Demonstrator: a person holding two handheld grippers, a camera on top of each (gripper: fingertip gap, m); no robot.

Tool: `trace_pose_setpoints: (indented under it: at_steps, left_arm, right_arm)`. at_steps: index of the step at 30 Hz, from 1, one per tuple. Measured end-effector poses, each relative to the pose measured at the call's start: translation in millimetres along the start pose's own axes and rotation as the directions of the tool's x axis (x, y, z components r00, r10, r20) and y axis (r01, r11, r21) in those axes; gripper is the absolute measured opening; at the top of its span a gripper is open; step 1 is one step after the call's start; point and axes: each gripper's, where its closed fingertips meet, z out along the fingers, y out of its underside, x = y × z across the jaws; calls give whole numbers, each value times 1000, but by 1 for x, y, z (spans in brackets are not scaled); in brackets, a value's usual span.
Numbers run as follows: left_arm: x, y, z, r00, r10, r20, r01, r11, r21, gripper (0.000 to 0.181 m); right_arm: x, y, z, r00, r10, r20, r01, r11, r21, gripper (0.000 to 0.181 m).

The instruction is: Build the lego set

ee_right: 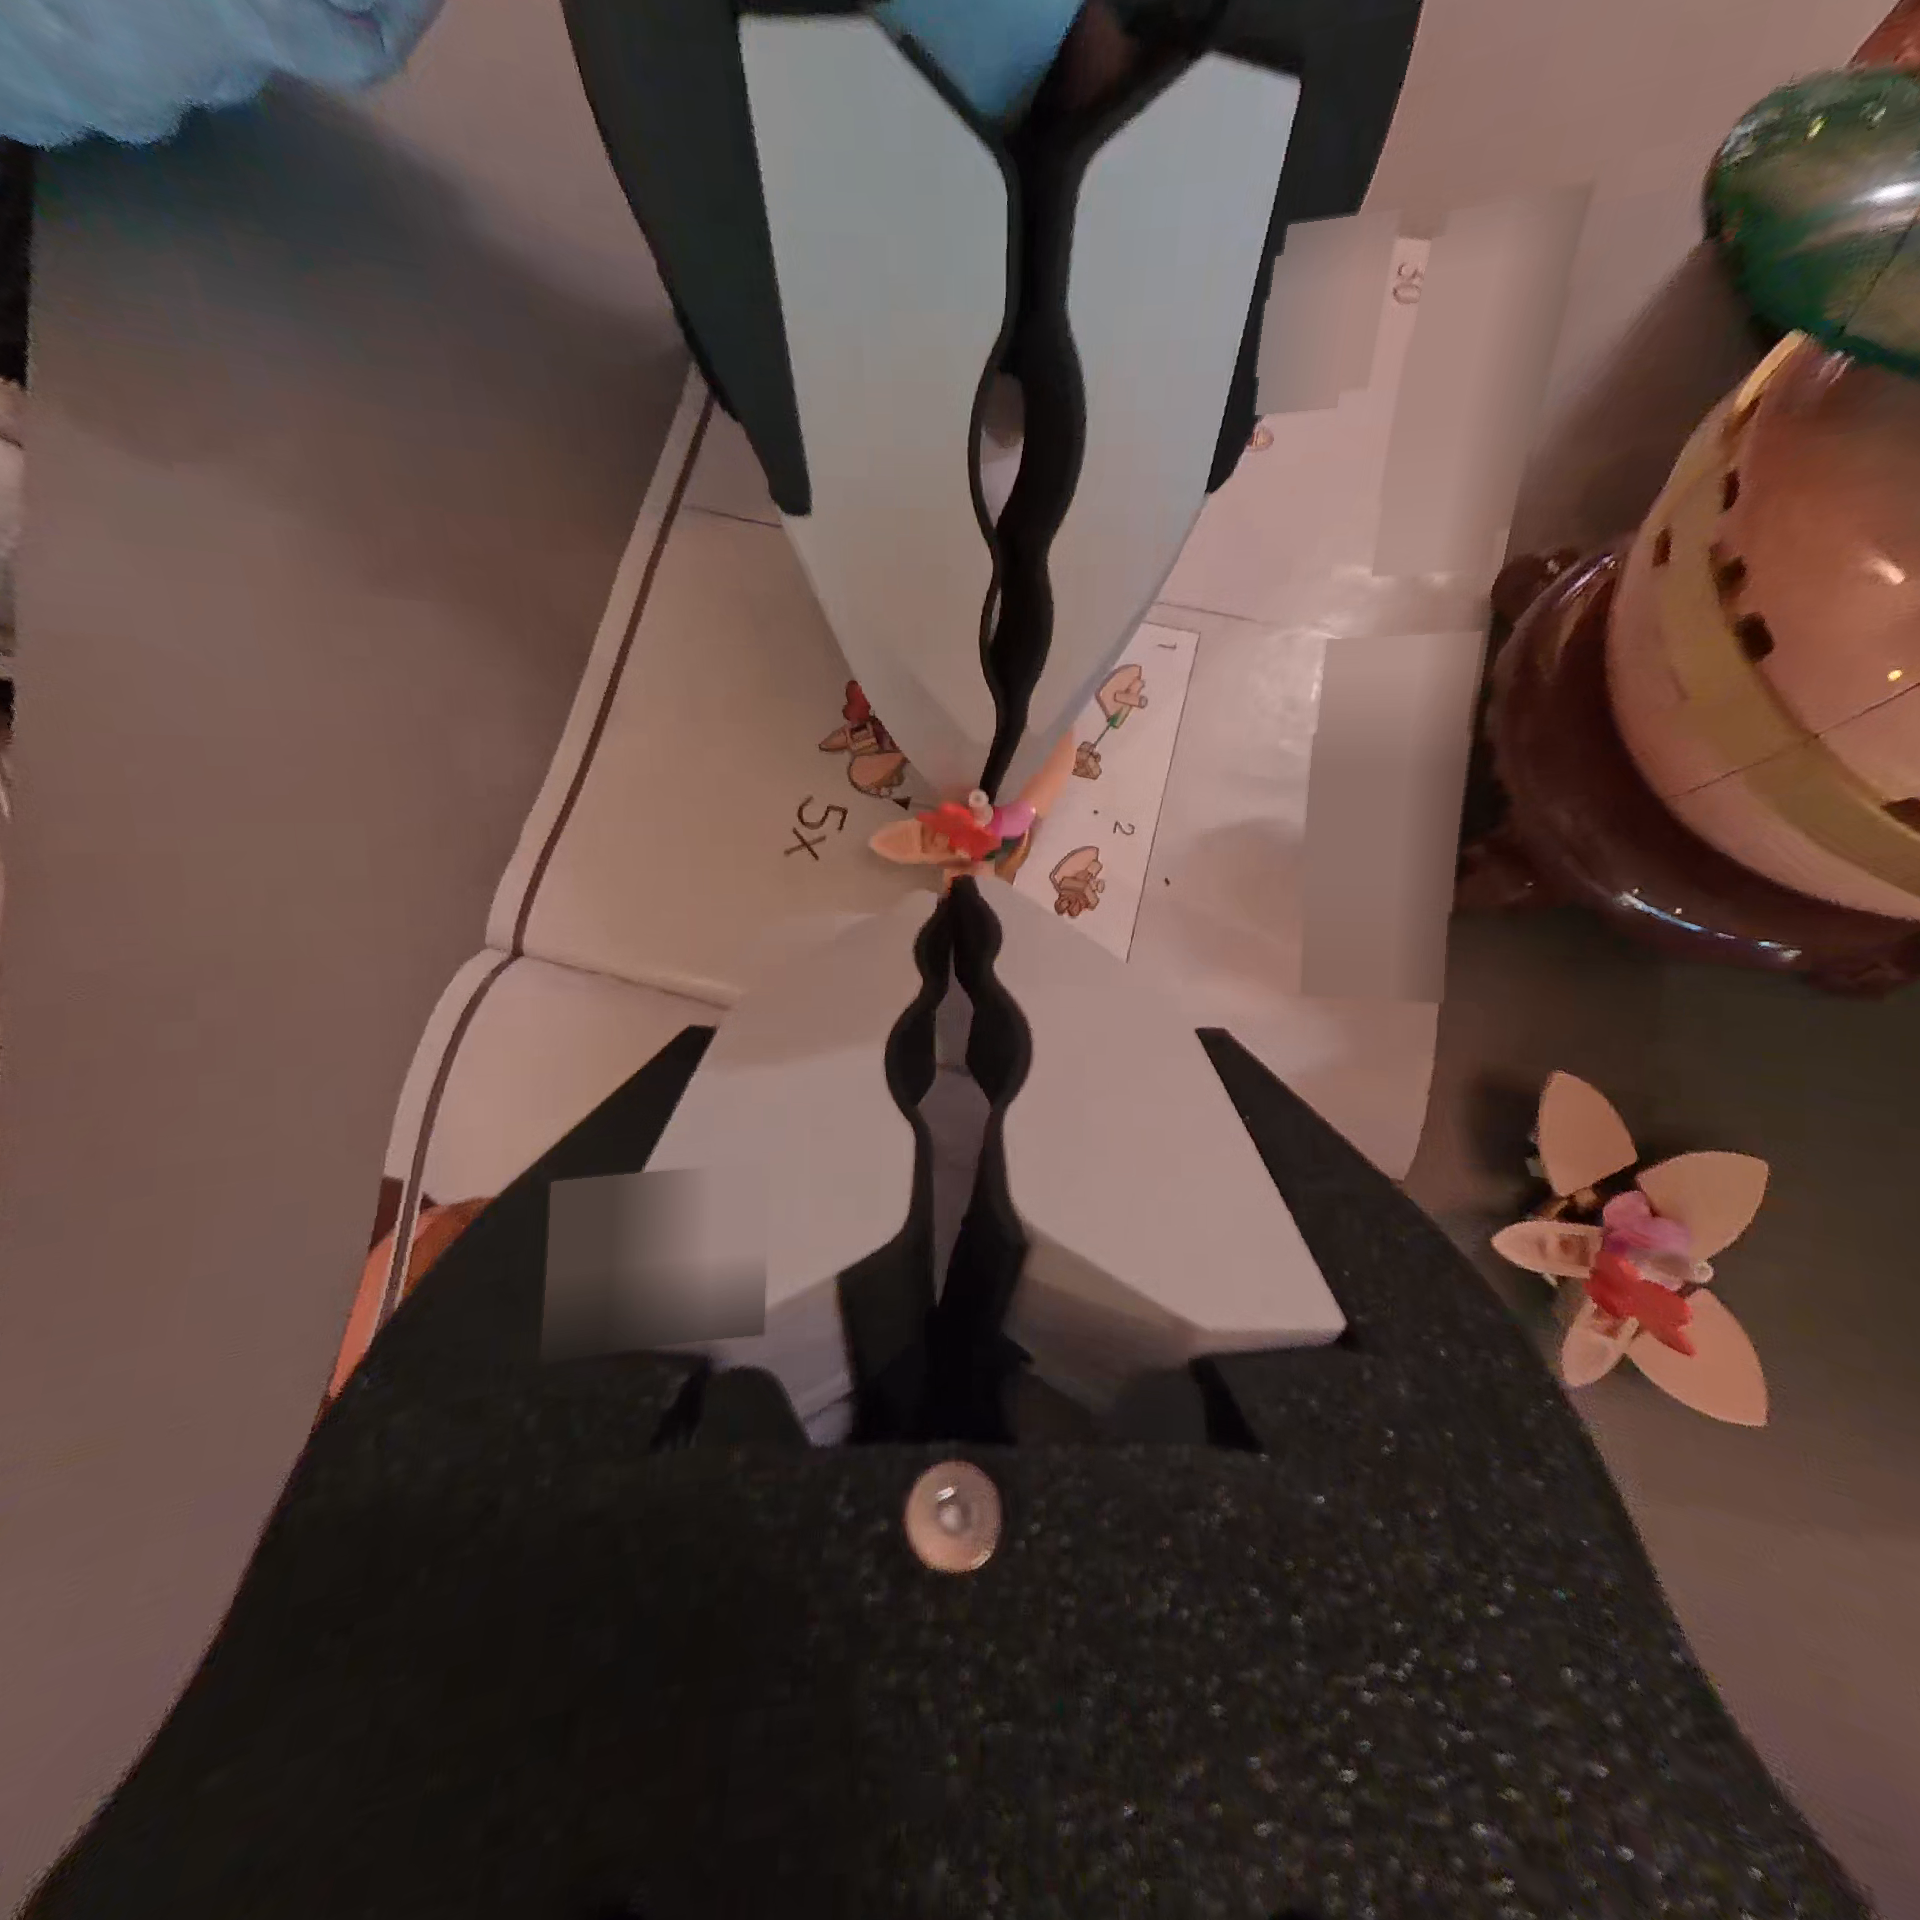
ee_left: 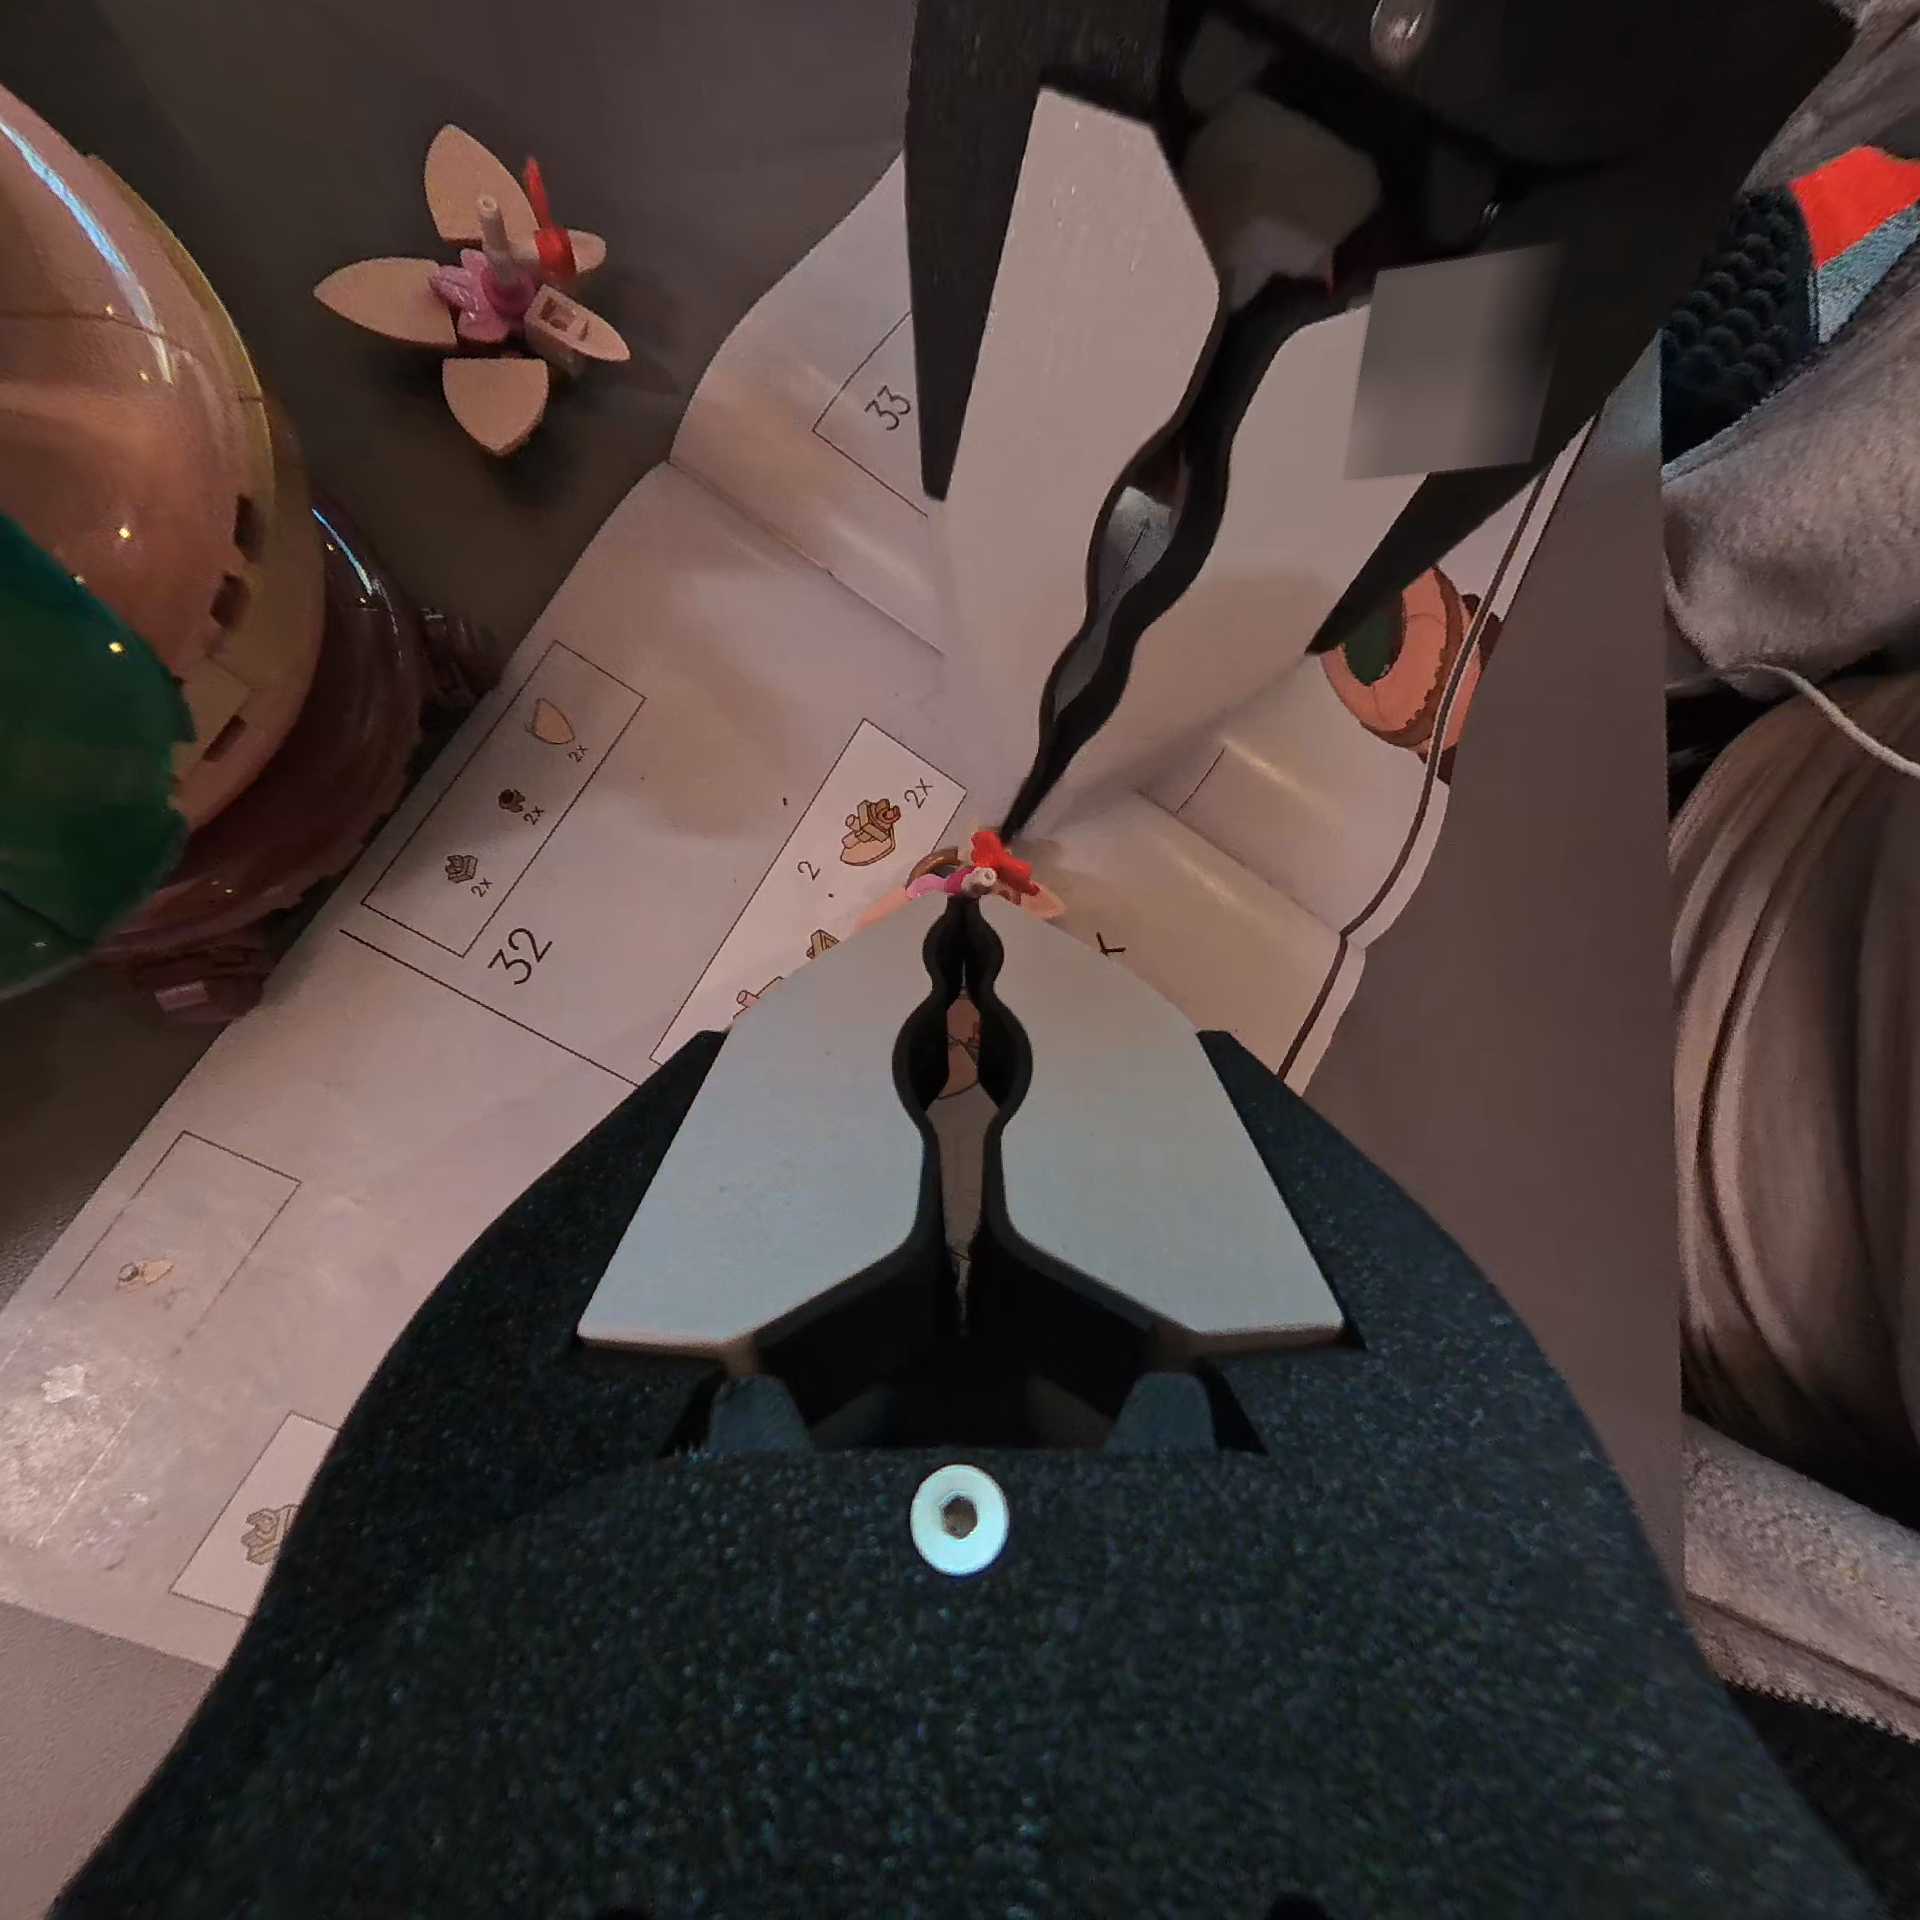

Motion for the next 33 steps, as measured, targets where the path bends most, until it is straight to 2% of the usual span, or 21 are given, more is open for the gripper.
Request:
trace_pose_setpoints:
  at_steps: [25,29,33]
  left_arm:
    - [0,0,0,1000,3,-10,-3,1000,12,0]
    - [0,0,0,1000,1,-12,-1,1000,12,0]
    - [0,0,0,1000,-1,-12,2,1000,16,0]
  right_arm:
    - [10,-8,-6,992,41,-118,-34,998,59,2]
    - [5,4,-1,994,8,-105,-12,999,-31,0]
    - [6,2,0,994,18,-109,-19,1000,-11,2]
